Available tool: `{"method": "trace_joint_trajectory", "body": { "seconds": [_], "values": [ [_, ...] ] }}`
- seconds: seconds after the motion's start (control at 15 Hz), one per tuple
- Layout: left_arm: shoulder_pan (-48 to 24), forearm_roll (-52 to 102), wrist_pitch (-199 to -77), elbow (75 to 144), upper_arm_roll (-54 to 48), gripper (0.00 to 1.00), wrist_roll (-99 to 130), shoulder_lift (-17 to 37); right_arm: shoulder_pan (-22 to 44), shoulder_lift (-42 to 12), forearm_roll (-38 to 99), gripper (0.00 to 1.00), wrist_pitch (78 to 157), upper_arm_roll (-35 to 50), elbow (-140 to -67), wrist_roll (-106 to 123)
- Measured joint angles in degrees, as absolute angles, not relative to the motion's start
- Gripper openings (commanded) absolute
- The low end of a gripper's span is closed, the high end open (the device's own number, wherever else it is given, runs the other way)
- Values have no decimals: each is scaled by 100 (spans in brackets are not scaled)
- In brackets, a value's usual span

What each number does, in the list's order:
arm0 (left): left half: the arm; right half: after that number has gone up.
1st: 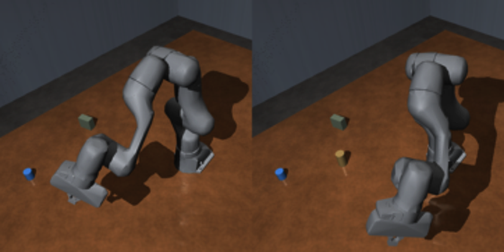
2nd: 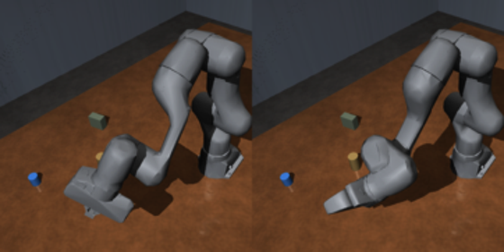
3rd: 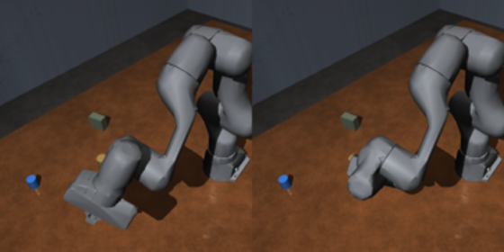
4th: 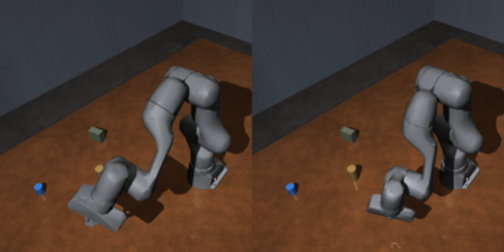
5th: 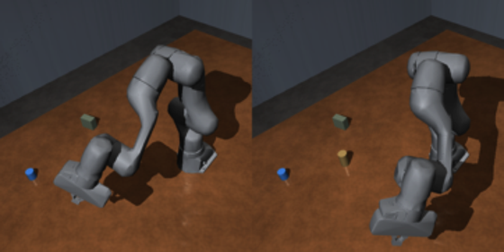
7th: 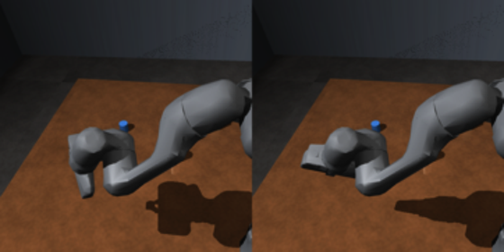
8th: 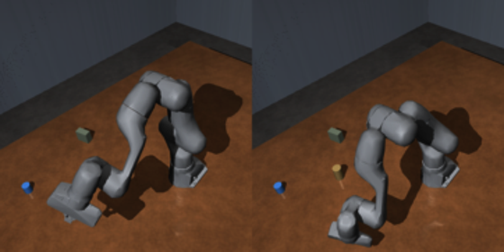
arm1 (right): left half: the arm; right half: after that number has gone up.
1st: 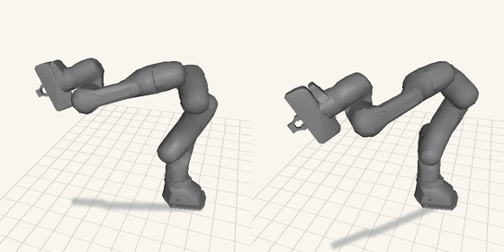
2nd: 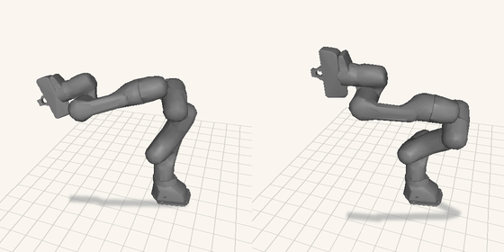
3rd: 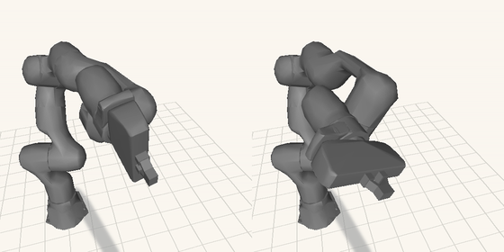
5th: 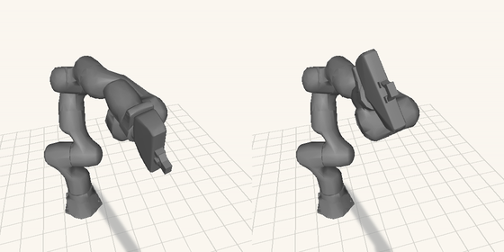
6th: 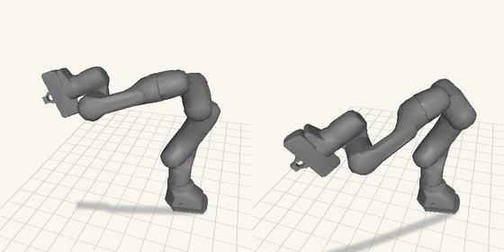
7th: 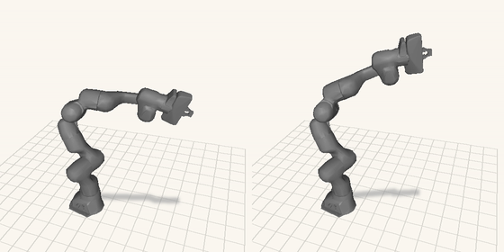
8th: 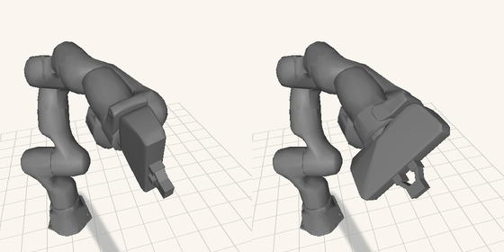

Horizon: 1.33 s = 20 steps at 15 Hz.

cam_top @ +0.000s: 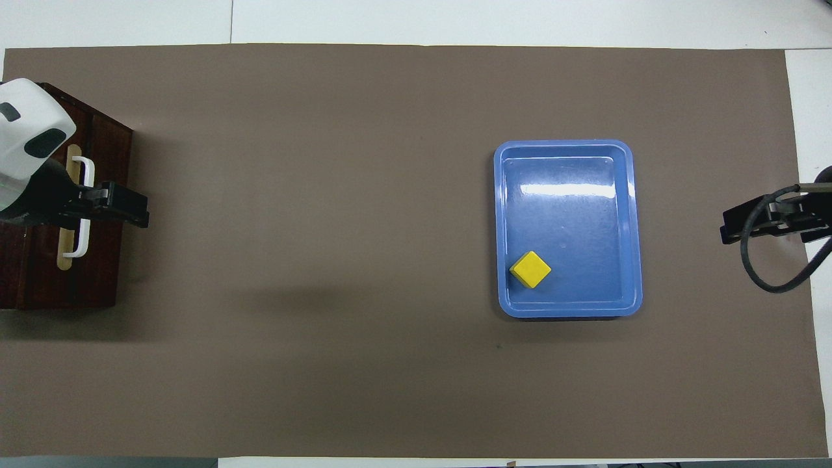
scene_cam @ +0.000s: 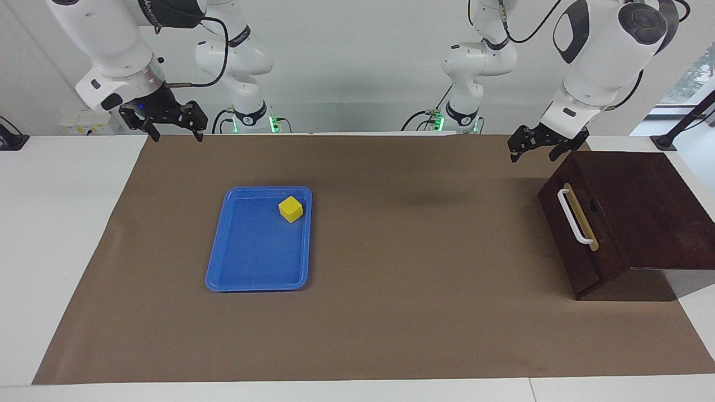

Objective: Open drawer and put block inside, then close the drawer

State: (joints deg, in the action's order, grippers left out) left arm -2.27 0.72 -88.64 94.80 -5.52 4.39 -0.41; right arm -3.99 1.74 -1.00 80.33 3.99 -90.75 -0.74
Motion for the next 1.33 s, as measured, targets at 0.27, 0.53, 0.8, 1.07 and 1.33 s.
{"method": "trace_joint_trajectory", "body": {
  "seconds": [0.27, 0.53, 0.8, 1.07, 1.33],
  "values": [
    [-227, 72, -8864, 9480, -552, 100, 439, -41, -399, 174, -100, 100, 8033, 399, -9074, -72],
    [-227, 72, -8864, 9480, -551, 100, 440, -41, -394, 174, -137, 100, 8033, 424, -9074, -67],
    [-227, 72, -8864, 9480, -552, 100, 440, -41, -407, 174, -110, 100, 8033, 408, -9090, -361],
    [-227, 72, -8864, 9480, -551, 100, 440, -41, -529, 163, 577, 100, 8161, 370, -9310, -1865],
    [-227, 72, -8864, 9480, -551, 100, 440, -41, -856, -131, 1379, 100, 8239, 359, -9547, -3065]
  ]
}}
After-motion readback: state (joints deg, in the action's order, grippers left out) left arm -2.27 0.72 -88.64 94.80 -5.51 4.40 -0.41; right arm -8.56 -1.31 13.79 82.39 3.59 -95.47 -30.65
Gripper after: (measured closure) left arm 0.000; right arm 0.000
